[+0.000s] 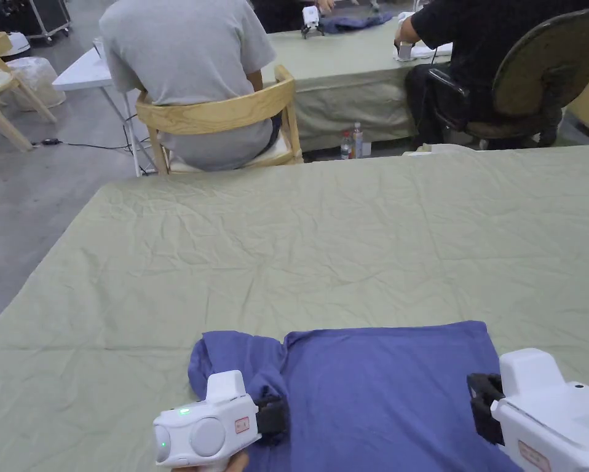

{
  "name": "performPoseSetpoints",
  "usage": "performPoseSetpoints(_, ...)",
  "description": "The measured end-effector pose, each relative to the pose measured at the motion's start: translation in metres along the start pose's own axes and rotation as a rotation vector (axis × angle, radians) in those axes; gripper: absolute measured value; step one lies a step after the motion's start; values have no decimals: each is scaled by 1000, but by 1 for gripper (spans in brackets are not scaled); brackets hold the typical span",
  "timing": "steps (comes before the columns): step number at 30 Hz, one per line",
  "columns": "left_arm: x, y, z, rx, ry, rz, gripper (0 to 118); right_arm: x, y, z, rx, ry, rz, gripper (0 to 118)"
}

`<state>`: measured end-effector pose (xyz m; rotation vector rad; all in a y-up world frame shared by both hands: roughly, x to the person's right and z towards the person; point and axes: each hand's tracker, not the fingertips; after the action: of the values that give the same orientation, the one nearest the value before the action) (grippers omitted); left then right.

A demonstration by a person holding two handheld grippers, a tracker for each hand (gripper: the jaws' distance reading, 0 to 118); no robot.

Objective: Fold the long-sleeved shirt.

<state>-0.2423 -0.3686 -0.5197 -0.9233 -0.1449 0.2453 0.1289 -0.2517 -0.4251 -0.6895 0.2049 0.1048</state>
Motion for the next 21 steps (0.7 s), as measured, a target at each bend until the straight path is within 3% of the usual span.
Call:
performPoseSetpoints(5, 13, -10, 71, 93, -50, -28, 79, 0, 1, 12, 15, 5, 17, 1)
performPoseSetpoints(11, 17, -17, 141, 175, 153, -153, 75, 2, -3, 30, 39, 11, 10, 1)
performPoseSetpoints(12, 17, -17, 151, 156, 173, -148, 68, 2, -3, 32, 43, 8, 13, 1)
performPoseSetpoints(13, 15, -17, 157, 148, 175, -140, 53, 2, -3, 34, 44, 5, 17, 1)
performPoseSetpoints(15, 10, -20, 168, 159, 167, -134, 13, 4, -6, 38, 49, -6, 20, 1)
performPoseSetpoints(16, 7, -22, 172, 166, 158, -129, 5, 4, -7, 40, 50, -7, 16, 1)
performPoseSetpoints(21, 4, -29, 180, 129, 124, -150, 1, 7, -12, 43, 47, -10, -6, 1)
